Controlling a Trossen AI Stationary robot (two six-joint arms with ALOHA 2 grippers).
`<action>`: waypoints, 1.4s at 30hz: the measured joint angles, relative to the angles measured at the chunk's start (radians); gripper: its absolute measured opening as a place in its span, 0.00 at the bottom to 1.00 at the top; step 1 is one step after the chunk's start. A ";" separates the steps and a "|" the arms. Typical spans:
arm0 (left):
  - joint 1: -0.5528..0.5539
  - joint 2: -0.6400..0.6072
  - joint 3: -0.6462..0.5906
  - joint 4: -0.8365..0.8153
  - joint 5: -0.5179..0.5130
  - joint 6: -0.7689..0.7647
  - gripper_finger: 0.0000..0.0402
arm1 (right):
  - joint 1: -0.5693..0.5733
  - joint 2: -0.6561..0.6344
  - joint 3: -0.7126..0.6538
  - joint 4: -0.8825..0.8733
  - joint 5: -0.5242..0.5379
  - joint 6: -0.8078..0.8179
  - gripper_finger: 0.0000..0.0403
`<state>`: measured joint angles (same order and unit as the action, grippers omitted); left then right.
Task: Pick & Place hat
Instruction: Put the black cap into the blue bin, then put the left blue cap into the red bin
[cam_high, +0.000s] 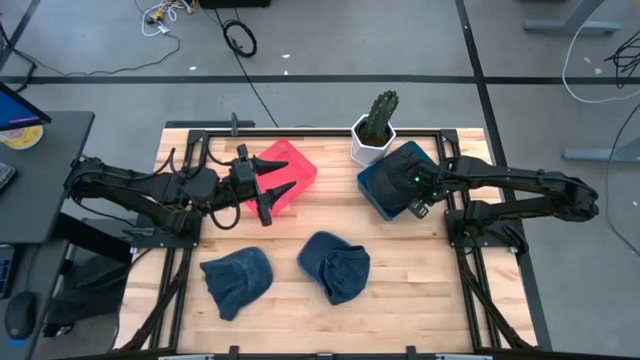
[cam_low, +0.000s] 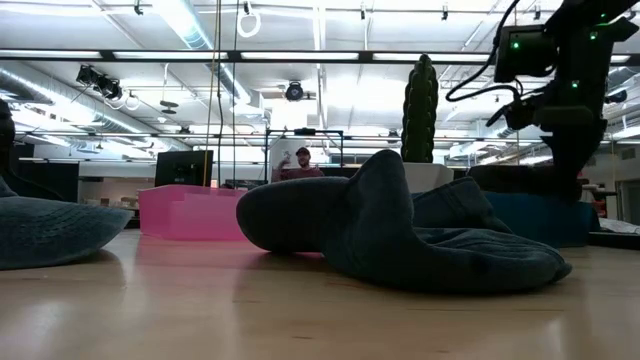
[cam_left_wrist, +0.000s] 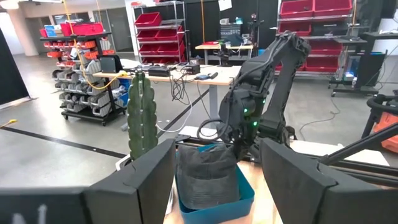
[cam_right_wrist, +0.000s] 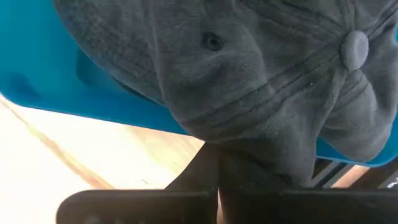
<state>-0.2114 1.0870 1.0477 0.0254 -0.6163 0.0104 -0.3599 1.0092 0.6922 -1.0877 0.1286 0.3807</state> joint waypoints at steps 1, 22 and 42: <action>0.000 0.000 0.000 0.000 0.000 0.000 0.59 | 0.000 0.000 -0.004 0.001 0.011 -0.004 0.00; 0.000 0.000 0.000 0.000 0.000 0.000 0.59 | 0.005 -0.003 0.064 -0.012 0.062 0.002 0.15; 0.012 0.000 0.000 -0.260 0.179 -0.654 0.59 | 0.006 -0.005 0.400 0.101 -0.293 -0.112 0.60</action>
<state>-0.1997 1.0870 1.0481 -0.2342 -0.4370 -0.6437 -0.3540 1.0044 1.0917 -0.9867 -0.1642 0.2689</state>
